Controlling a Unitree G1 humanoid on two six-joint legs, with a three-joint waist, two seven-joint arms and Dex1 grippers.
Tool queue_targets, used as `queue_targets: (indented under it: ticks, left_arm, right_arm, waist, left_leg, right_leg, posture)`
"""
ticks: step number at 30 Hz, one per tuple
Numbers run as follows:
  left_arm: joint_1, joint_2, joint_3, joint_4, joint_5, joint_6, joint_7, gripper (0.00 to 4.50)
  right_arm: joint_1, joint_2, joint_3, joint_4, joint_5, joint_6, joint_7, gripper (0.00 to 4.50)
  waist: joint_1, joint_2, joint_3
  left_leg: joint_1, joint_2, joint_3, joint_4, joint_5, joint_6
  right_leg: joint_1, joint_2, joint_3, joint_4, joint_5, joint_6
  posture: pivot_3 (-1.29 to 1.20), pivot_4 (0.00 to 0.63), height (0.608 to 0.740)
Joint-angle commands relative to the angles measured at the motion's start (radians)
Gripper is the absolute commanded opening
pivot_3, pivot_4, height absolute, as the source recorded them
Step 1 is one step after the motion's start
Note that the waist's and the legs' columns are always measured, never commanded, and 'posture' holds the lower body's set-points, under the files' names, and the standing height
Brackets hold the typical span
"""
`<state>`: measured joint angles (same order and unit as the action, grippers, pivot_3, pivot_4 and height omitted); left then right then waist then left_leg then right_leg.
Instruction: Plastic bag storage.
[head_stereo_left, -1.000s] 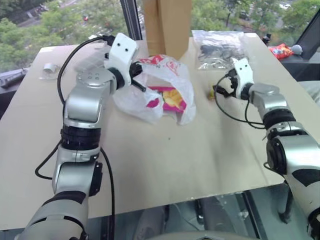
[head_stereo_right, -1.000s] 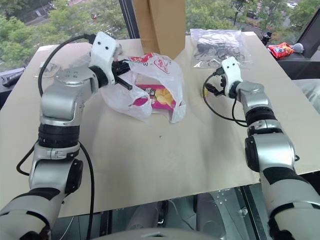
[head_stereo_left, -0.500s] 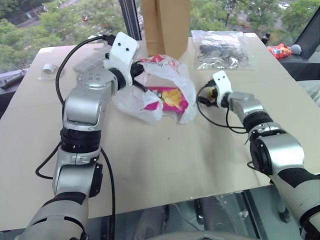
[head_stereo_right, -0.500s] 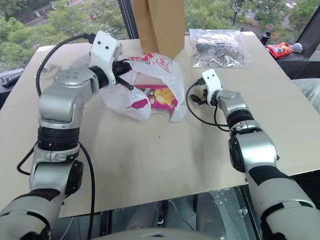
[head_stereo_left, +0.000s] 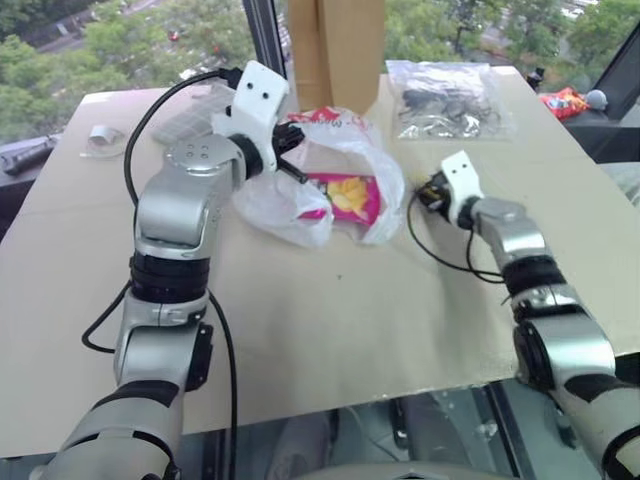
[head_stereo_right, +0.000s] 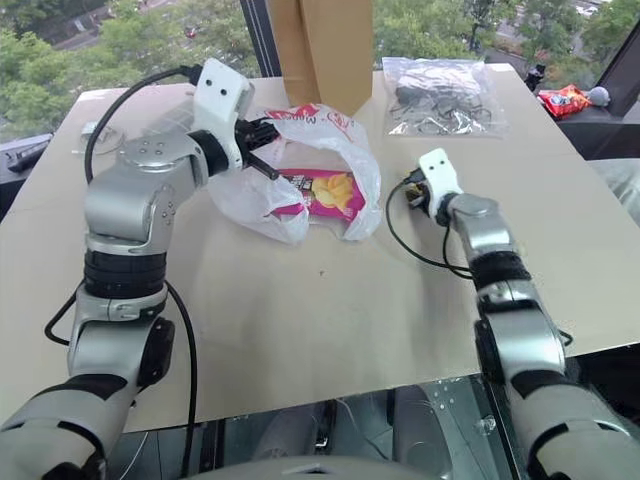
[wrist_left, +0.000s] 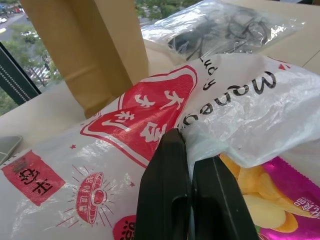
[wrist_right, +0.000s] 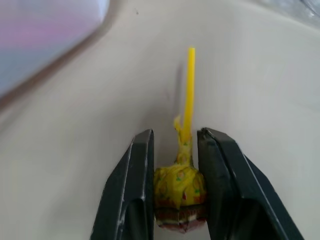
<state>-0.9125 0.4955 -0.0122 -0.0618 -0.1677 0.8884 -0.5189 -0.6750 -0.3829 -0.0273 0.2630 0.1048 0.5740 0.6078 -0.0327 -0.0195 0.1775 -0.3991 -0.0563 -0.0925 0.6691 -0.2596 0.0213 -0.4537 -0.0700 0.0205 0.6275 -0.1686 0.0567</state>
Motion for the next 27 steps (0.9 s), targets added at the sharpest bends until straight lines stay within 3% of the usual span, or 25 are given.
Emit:
queue_targets:
  ticks: [1,5,10,15,23,24,27]
  left_arm:
    - [-0.026,0.01,0.008,-0.008,-0.01,-0.015,-0.007,0.0]
    - [-0.027,0.01,-0.006,-0.001,-0.017,-0.024,-0.025,0.0]
    - [-0.028,0.017,-0.02,-0.016,-0.039,-0.026,-0.07,0.0]
    - [-0.013,0.052,0.007,-0.092,-0.1,0.025,-0.12,0.0]
    - [0.036,0.059,0.028,-0.18,-0.14,0.093,-0.079,0.0]
    - [0.044,0.057,0.028,-0.191,-0.145,0.099,-0.072,0.0]
    - [0.066,0.048,0.034,-0.214,-0.155,0.115,-0.05,0.0]
  right_arm:
    - [0.172,-0.089,-0.11,-0.624,0.233,0.353,0.054,0.75]
    - [0.248,-0.078,-0.193,-0.932,0.464,0.581,0.028,0.75]
    - [0.144,0.033,-0.092,-0.945,0.489,0.642,-0.099,0.75]
    - [-0.061,0.144,0.163,-0.511,0.275,0.427,-0.182,0.75]
    - [-0.413,0.318,0.255,0.318,0.058,-0.054,-0.176,0.75]
    - [-0.455,0.336,0.245,0.417,0.039,-0.125,-0.186,1.55]
    - [-0.531,0.358,0.229,0.605,-0.003,-0.275,-0.176,2.7]
  waist:
    - [-0.001,0.001,0.0]
    - [-0.012,0.0,0.0]
    - [-0.009,0.0,0.0]
    - [-0.013,0.0,0.0]
    - [-0.012,0.0,0.0]
    - [-0.013,0.0,0.0]
    - [-0.011,0.0,0.0]
  left_leg:
    - [-0.001,0.0,0.0,0.0,0.0,0.0]
    - [0.002,0.001,0.005,0.001,-0.001,0.001]
    - [0.018,0.002,0.006,0.002,-0.003,0.006]
    - [0.022,0.004,0.009,0.004,-0.002,0.005]
    - [0.015,0.004,0.009,0.001,0.001,-0.001]
    - [0.015,0.004,0.009,0.001,0.001,-0.001]
    - [0.014,0.004,0.009,-0.002,0.001,-0.001]
  right_leg:
    - [-0.001,0.0,0.0,0.001,0.0,0.0]
    - [0.0,0.001,0.004,0.002,0.0,0.0]
    - [0.014,0.004,0.005,0.004,0.0,0.001]
    - [0.014,0.007,0.007,0.011,0.001,-0.001]
    - [0.005,0.006,0.01,0.011,0.001,-0.003]
    - [0.005,0.006,0.01,0.01,0.001,-0.003]
    - [0.005,0.006,0.009,0.006,0.001,-0.003]
  posture:
    - [0.0,0.15,0.74]
    - [0.0,0.15,0.74]
    - [0.0,0.15,0.74]
    - [0.0,0.15,0.74]
    - [0.0,0.15,0.74]
    - [0.0,0.15,0.74]
    - [0.0,0.15,0.74]
